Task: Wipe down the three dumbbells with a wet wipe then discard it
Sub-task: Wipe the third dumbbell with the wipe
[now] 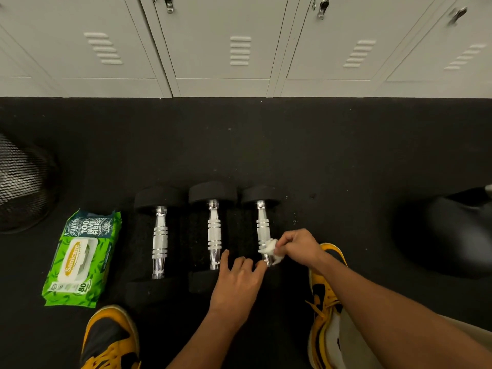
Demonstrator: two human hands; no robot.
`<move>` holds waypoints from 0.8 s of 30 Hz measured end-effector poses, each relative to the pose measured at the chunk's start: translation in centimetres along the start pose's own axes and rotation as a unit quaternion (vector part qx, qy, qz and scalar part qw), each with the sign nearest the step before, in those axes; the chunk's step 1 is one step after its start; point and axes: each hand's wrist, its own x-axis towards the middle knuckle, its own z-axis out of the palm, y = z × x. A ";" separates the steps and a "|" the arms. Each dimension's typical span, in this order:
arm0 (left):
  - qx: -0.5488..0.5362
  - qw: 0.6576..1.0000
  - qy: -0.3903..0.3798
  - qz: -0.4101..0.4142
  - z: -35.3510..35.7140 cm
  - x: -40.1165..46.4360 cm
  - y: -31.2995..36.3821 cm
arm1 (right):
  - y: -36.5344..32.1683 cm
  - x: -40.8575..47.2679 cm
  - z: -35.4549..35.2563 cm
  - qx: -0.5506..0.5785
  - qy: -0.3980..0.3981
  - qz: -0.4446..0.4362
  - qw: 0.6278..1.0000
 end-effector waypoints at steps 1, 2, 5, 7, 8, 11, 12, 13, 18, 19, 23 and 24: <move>-0.002 1.000 0.003 0.002 0.1 0.0 0.0 | -0.1 0.3 -0.1 0.030 0.035 0.000 0.999; -0.006 1.000 0.003 0.003 0.1 0.0 0.0 | -0.3 0.7 -0.3 0.054 0.077 -0.001 0.996; -0.006 1.000 0.007 0.001 -0.1 0.0 0.1 | -1.5 1.9 -0.5 0.083 0.178 -0.011 0.980; -0.006 1.000 0.003 -0.002 -0.1 0.0 0.1 | -2.7 2.8 -0.2 0.086 0.199 -0.030 0.976; -0.007 1.000 0.001 -0.004 -0.1 0.0 0.2 | -3.3 3.1 0.1 0.086 0.202 -0.036 0.975; -0.009 1.000 0.000 -0.010 -0.2 -0.1 0.1 | -4.6 4.1 1.3 0.073 0.229 -0.033 0.970; -0.008 1.000 0.001 -0.011 -0.2 -0.1 0.1 | -4.8 4.3 1.5 0.076 0.238 -0.028 0.968; -0.007 1.000 0.003 -0.010 -0.1 -0.1 0.1 | -4.8 4.4 1.7 0.082 0.243 -0.026 0.966; 0.001 1.000 0.009 -0.005 0.3 0.0 -0.2 | -3.2 4.0 1.8 0.079 0.187 -0.056 0.978; 0.006 1.000 0.002 -0.003 0.3 0.0 -0.3 | -2.8 3.9 1.8 0.071 0.169 -0.060 0.981; 0.015 1.000 -0.014 -0.008 0.0 -0.1 -0.4 | -1.6 3.5 1.8 0.065 0.143 -0.059 0.986; 0.015 1.000 -0.018 -0.011 -0.1 -0.1 -0.3 | -1.6 3.4 1.8 0.062 0.140 -0.061 0.986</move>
